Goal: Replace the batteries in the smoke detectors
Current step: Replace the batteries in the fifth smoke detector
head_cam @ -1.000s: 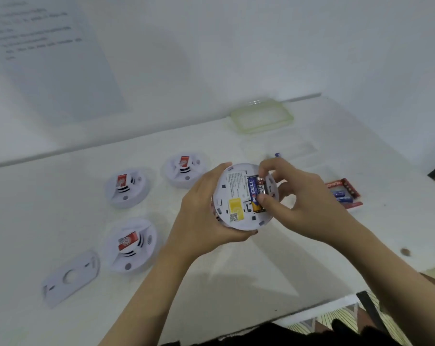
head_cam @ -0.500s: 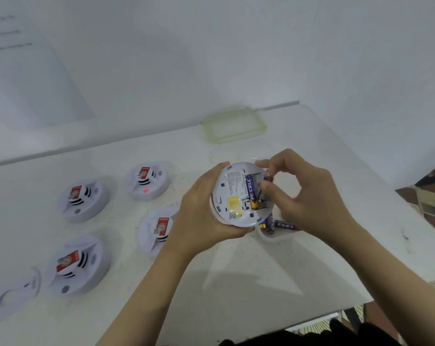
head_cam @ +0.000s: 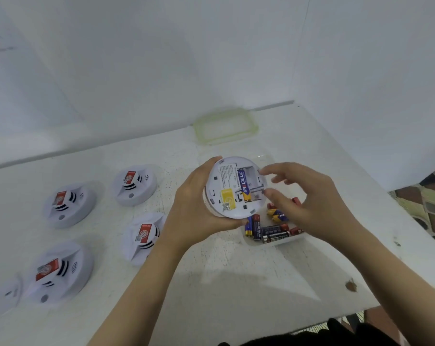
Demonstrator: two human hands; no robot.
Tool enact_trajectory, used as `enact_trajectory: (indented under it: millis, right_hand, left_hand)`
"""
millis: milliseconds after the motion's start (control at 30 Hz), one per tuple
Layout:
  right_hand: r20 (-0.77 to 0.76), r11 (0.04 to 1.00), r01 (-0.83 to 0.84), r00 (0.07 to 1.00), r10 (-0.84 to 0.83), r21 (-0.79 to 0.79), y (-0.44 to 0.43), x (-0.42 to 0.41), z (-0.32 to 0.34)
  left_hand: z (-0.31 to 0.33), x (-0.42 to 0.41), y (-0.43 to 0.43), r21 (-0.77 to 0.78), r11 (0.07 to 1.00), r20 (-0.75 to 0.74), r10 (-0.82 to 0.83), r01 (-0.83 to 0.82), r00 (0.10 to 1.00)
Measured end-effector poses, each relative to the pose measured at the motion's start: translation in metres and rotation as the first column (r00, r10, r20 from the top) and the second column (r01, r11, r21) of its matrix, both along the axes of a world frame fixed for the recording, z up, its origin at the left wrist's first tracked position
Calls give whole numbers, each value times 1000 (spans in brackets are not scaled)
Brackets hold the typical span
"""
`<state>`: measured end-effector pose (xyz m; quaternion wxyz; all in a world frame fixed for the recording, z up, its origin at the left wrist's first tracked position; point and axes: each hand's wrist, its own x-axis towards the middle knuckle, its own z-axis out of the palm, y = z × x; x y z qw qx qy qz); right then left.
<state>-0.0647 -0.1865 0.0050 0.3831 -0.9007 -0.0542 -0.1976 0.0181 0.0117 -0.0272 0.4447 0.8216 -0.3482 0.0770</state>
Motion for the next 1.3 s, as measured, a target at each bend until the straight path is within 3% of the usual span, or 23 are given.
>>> enact_trajectory:
  millis: [133,367,467,600,833,1000,1100,1200,1300]
  right_hand:
    - [-60,969,-83,996,70,-235,-3,9,9]
    - [-215,896,-224,965,149,-383,-8,18,29]
    - [-200,840,-216,971,131,-497,-5,18,31]
    - [-74,761,-223,971,226,-609,-5,20,27]
    - [-63,782,-262,959,276,-566,-5,20,14]
    - [-128,894,-299,954,272,-335,-12,20,-3]
    - [-130,903,-282,959,252,-324,-11,18,-6]
    - [-43,922,-209,978,206,-327,-6,16,-7]
    - [123,967,-133,979,162,-216,-6,13,-8]
  left_hand:
    - [7,1,-4,11,999,21,-45,45,999]
    - [6,3,-7,6,996,-1,-87,87,996]
    - [7,3,-8,-3,995,2,-97,97,995]
    - [8,2,-9,-26,994,-17,-107,107,994]
    - [5,5,-7,-66,995,-67,-82,78,994]
    - [4,7,-5,-107,994,-92,-32,23,995]
    - [5,9,-4,-134,991,-101,-27,13,995]
    - [4,8,-7,-99,995,-82,-18,10,996]
    - [4,8,-10,-88,996,-86,-9,1,996]
